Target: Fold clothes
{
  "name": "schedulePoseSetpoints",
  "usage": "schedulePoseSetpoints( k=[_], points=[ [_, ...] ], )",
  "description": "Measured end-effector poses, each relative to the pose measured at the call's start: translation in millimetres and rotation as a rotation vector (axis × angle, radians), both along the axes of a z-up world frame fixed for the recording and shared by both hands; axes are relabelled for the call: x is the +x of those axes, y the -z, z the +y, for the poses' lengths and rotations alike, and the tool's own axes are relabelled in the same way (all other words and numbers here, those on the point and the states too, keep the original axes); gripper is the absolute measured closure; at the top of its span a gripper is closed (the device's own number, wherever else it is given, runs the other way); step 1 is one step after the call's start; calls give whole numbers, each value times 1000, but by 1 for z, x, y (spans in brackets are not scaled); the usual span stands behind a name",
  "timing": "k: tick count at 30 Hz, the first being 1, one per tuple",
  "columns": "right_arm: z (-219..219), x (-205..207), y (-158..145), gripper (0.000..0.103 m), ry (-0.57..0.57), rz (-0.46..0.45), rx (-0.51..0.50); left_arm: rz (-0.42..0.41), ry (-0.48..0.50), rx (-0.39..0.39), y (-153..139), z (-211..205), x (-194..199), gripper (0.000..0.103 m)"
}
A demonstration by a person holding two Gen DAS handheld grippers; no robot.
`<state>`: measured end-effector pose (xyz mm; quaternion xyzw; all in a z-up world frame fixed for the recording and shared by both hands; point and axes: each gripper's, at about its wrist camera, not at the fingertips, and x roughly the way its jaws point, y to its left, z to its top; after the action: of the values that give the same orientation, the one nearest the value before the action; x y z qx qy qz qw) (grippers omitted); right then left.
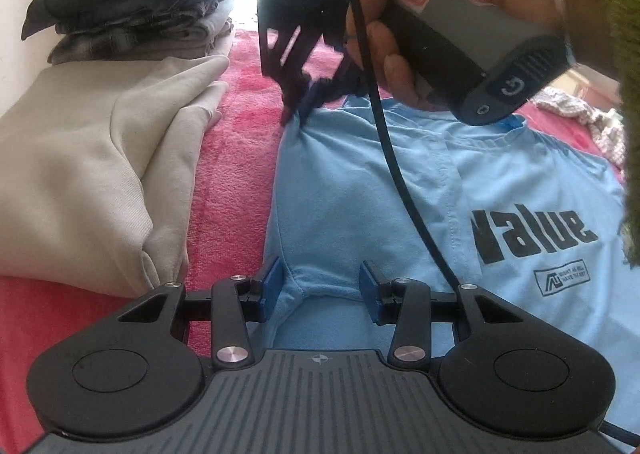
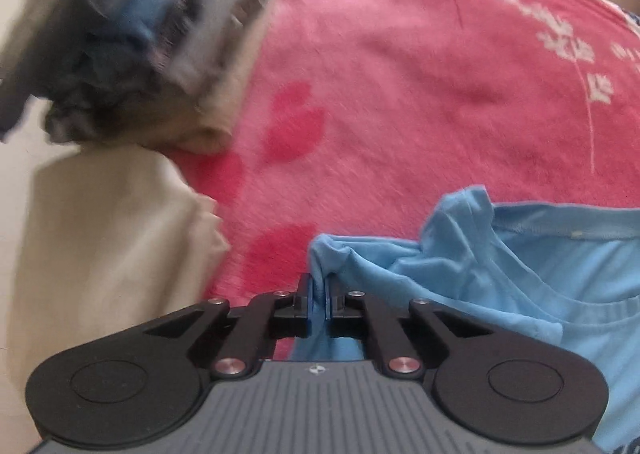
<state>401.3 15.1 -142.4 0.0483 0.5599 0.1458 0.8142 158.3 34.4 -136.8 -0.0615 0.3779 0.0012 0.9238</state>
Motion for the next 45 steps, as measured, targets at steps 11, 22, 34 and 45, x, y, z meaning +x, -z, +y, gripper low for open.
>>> schedulePoseSetpoints(
  k=[11, 22, 34, 45],
  points=[
    [44, -1, 15, 94, -157, -72, 7, 0, -10, 15, 1, -2, -1, 61],
    [-78, -34, -69, 63, -25, -282, 52, 11, -28, -14, -10, 3, -3, 61],
    [-101, -105, -8, 76, -199, -224, 11, 69, -21, 1, -7, 13, -14, 61],
    [-79, -103, 0, 79, -225, -324, 38, 83, -24, -11, -8, 14, -14, 61]
  ],
)
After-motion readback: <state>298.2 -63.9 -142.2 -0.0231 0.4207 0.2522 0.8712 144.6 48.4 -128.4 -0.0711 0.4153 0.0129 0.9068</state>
